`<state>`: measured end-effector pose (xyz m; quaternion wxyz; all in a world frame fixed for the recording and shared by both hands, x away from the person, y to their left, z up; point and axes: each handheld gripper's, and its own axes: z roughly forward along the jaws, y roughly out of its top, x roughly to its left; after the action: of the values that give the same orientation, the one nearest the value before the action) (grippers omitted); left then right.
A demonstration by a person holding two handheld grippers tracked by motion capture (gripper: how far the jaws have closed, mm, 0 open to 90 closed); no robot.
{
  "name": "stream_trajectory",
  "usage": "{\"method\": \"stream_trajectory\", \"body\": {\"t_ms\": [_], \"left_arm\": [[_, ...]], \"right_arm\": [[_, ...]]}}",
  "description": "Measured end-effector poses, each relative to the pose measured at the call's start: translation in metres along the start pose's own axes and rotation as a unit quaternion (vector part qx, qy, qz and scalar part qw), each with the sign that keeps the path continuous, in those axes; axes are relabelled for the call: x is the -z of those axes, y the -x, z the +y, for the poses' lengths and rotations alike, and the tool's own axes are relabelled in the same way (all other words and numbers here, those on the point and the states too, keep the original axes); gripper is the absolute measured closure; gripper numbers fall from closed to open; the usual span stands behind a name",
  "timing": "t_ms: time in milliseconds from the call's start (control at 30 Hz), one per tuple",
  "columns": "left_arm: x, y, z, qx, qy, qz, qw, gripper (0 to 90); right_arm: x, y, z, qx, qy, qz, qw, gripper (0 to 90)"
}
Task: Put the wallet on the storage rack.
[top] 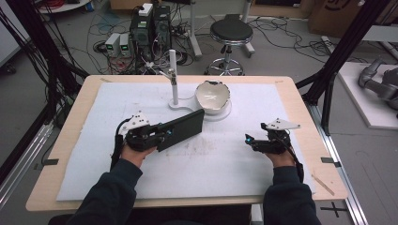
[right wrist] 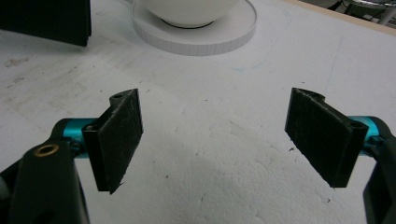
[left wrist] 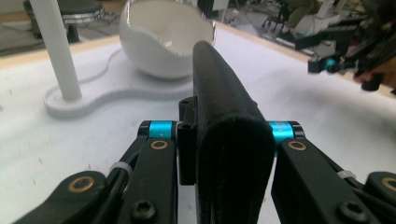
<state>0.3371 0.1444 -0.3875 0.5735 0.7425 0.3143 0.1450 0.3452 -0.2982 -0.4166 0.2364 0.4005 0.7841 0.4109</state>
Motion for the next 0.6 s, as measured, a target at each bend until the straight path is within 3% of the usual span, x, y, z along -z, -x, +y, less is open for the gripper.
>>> {"method": "stream_trajectory", "body": {"t_ms": [167, 400, 500, 600], "left_arm": [[-0.002, 0.001, 0.009, -0.001, 0.002, -0.017, 0.9999, 71.5], [-0.008, 0.005, 0.007, -0.016, -0.014, -0.044, 0.9988, 71.7], [-0.011, 0.006, 0.006, -0.02, -0.016, -0.054, 0.9982, 71.7], [-0.014, 0.007, 0.005, -0.023, -0.018, -0.071, 0.997, 71.7]], "right_arm": [[0.0, -0.001, 0.0, 0.004, 0.003, 0.007, 1.0, 19.2], [-0.001, -0.009, 0.007, 0.023, 0.028, 0.04, 0.9985, 19.1], [-0.004, -0.017, 0.016, 0.037, 0.042, 0.068, 0.9961, 19.1], [-0.01, -0.026, 0.025, 0.069, 0.055, 0.103, 0.9908, 19.2]]}}
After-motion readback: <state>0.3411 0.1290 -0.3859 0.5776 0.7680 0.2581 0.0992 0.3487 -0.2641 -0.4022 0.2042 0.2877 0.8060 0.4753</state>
